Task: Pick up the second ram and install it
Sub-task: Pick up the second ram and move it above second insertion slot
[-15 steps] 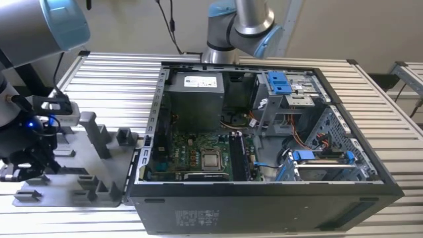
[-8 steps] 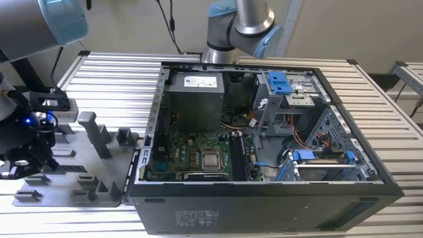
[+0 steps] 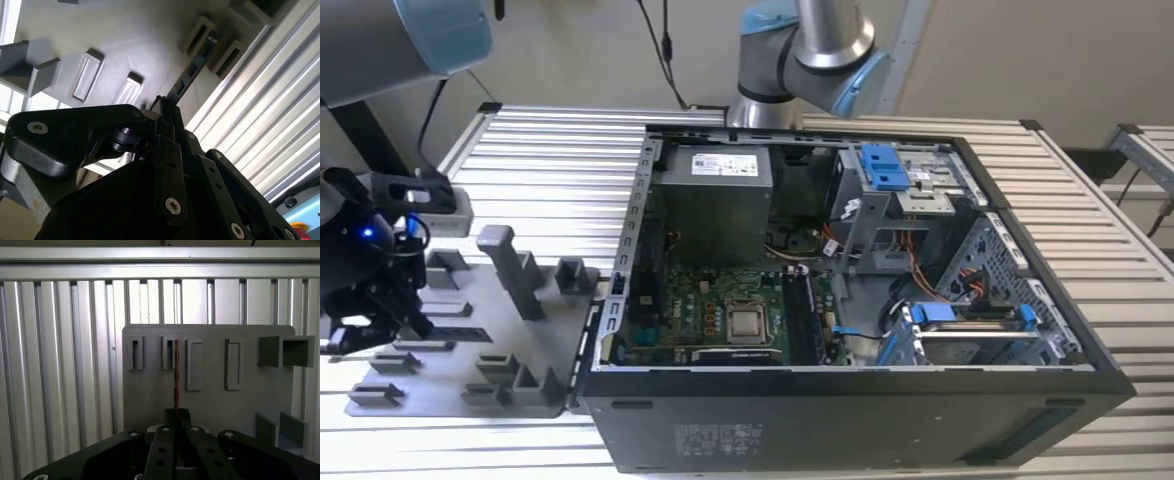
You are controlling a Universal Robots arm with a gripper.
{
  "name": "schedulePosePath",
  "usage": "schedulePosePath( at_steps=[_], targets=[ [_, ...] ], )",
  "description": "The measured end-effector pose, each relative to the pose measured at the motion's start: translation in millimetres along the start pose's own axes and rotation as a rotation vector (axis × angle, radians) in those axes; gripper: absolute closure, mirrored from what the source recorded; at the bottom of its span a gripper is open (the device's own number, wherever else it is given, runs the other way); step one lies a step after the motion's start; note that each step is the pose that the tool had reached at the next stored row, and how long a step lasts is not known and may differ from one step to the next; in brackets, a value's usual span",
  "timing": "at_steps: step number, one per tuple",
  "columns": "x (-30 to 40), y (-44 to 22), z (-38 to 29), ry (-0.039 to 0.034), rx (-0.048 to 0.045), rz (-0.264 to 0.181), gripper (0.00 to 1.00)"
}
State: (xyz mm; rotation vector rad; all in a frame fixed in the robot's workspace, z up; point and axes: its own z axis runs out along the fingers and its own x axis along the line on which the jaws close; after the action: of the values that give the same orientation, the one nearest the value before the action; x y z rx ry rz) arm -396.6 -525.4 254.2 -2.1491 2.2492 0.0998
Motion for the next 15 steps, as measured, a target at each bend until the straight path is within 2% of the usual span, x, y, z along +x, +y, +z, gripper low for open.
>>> schedulePosePath(
  at_steps=[15],
  targets=[
    [-1.5,0.5,-23.3,0.0001,-0.0001,0.000,0.86]
  ],
)
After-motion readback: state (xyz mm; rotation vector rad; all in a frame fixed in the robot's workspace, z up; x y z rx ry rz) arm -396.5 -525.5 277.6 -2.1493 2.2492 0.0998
